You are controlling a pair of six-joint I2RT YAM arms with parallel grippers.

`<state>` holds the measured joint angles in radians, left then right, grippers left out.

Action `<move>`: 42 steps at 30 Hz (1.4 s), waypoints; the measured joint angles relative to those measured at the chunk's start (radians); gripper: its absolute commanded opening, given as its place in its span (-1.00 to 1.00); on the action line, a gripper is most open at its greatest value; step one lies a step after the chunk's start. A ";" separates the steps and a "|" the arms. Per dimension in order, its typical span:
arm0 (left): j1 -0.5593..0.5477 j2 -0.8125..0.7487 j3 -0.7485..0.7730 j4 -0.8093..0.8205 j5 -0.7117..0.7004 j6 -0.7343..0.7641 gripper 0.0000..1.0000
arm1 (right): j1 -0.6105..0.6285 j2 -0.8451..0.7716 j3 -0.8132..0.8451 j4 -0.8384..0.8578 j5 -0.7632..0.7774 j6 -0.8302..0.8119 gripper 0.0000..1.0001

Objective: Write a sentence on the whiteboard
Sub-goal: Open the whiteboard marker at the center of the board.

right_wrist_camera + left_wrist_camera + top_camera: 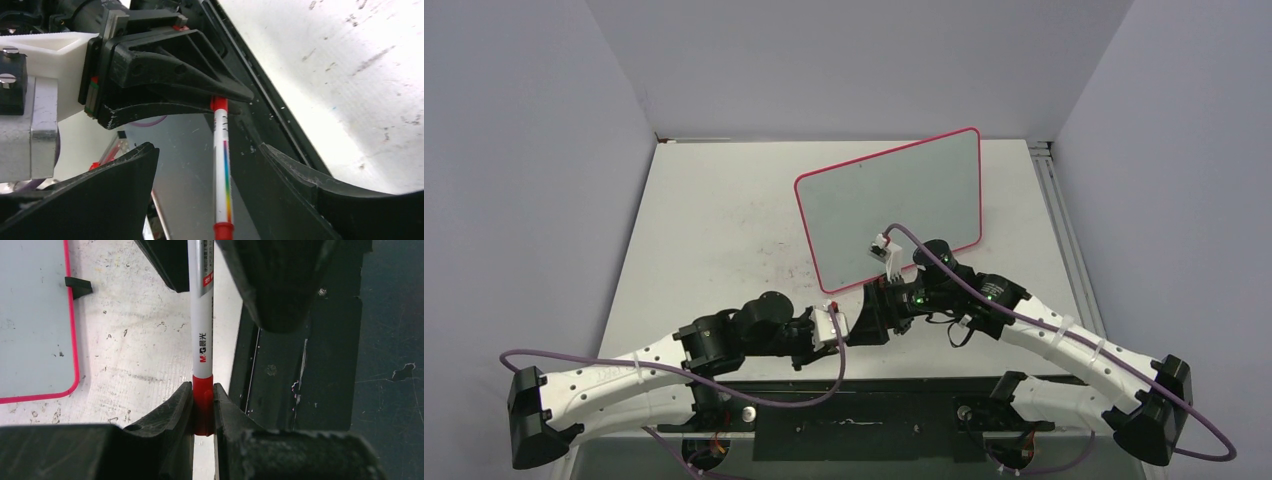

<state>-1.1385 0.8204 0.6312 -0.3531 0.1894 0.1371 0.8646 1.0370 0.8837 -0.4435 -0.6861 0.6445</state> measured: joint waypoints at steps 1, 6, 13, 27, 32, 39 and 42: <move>0.000 0.002 0.002 -0.002 0.003 0.000 -1.00 | 0.010 0.007 0.000 0.005 -0.012 0.002 0.30; 0.000 0.005 0.004 -0.003 0.011 0.000 -1.00 | 0.014 0.008 0.000 0.014 -0.043 0.001 0.11; 0.000 0.016 0.005 -0.003 0.028 0.000 -1.00 | 0.014 0.008 0.000 0.011 -0.044 -0.005 -0.23; 0.000 0.021 0.010 -0.008 0.055 0.000 -1.00 | 0.013 0.008 0.000 -0.032 -0.026 -0.040 -0.87; 0.000 0.021 0.010 -0.009 0.055 0.000 -1.00 | 0.013 0.008 0.000 -0.037 -0.024 -0.050 -0.89; -0.001 0.029 0.010 0.000 0.054 0.000 -1.00 | 0.013 -0.003 0.000 -0.045 -0.016 -0.065 -0.89; -0.002 0.032 0.017 0.004 0.053 0.001 -1.00 | 0.013 -0.016 0.005 -0.053 -0.010 -0.076 -0.89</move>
<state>-1.1404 0.8524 0.6483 -0.3489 0.2428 0.1379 0.8776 1.0206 0.8883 -0.4965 -0.6960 0.5682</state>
